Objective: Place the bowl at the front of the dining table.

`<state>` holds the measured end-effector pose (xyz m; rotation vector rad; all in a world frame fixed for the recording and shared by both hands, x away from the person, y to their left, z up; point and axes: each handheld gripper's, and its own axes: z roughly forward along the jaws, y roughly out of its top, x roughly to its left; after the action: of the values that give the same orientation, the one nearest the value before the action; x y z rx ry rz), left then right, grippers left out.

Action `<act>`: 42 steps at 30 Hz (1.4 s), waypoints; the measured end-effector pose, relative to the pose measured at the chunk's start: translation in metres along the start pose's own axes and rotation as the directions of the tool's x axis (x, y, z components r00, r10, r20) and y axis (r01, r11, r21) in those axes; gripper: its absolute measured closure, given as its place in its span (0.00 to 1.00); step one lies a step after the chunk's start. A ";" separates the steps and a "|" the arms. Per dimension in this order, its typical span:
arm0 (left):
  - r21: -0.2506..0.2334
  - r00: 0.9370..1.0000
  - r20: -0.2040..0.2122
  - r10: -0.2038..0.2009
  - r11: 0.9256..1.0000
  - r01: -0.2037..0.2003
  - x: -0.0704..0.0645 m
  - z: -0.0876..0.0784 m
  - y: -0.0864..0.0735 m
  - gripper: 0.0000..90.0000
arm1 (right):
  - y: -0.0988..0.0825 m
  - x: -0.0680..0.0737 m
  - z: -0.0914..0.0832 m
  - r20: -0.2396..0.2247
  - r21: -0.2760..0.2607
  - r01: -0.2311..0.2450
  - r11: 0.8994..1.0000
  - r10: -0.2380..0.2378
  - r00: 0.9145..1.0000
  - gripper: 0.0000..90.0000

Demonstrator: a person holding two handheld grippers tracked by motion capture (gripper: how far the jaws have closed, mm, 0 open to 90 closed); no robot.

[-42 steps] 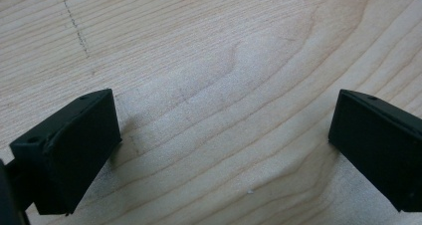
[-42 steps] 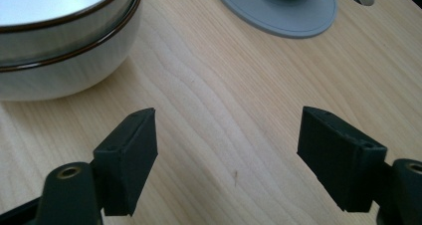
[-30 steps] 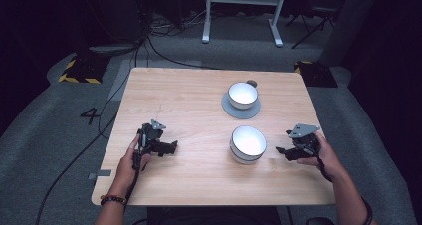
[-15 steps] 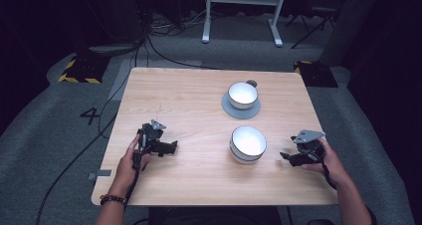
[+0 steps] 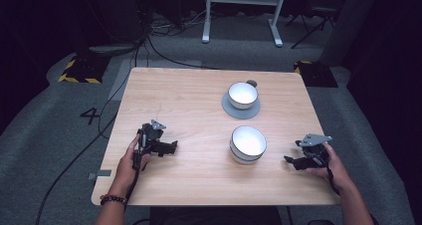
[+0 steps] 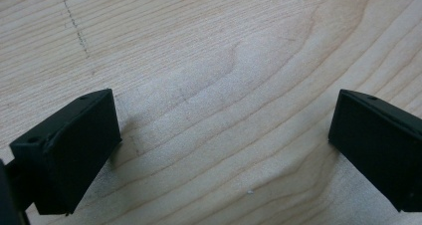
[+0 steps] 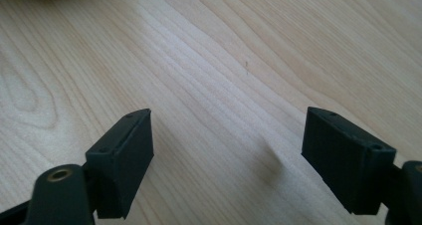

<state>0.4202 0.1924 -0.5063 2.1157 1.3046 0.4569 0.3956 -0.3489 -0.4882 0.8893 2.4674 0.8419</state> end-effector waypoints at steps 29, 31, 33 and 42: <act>0.001 1.000 0.003 -0.001 1.000 0.001 0.000 0.000 0.000 0.00 | -0.030 -0.013 -0.001 -0.058 -0.101 -0.144 0.984 0.139 0.989 0.18; 0.000 1.000 0.001 0.000 1.000 0.000 0.000 0.000 0.000 0.00 | -0.030 -0.013 -0.001 -0.056 -0.102 -0.142 0.985 0.137 0.989 0.18; 0.003 1.000 0.008 -0.004 1.000 0.004 0.000 0.000 0.000 0.00 | -0.029 -0.013 0.000 -0.056 -0.102 -0.140 0.985 0.135 0.989 0.18; 0.003 1.000 0.008 -0.004 1.000 0.004 0.000 0.000 0.000 0.00 | -0.028 -0.013 0.000 -0.054 -0.103 -0.136 0.985 0.131 0.990 0.18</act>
<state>0.4199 0.1921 -0.5064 2.1153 1.3056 0.4452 0.3927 -0.3751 -0.5049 1.0168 2.3982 1.0408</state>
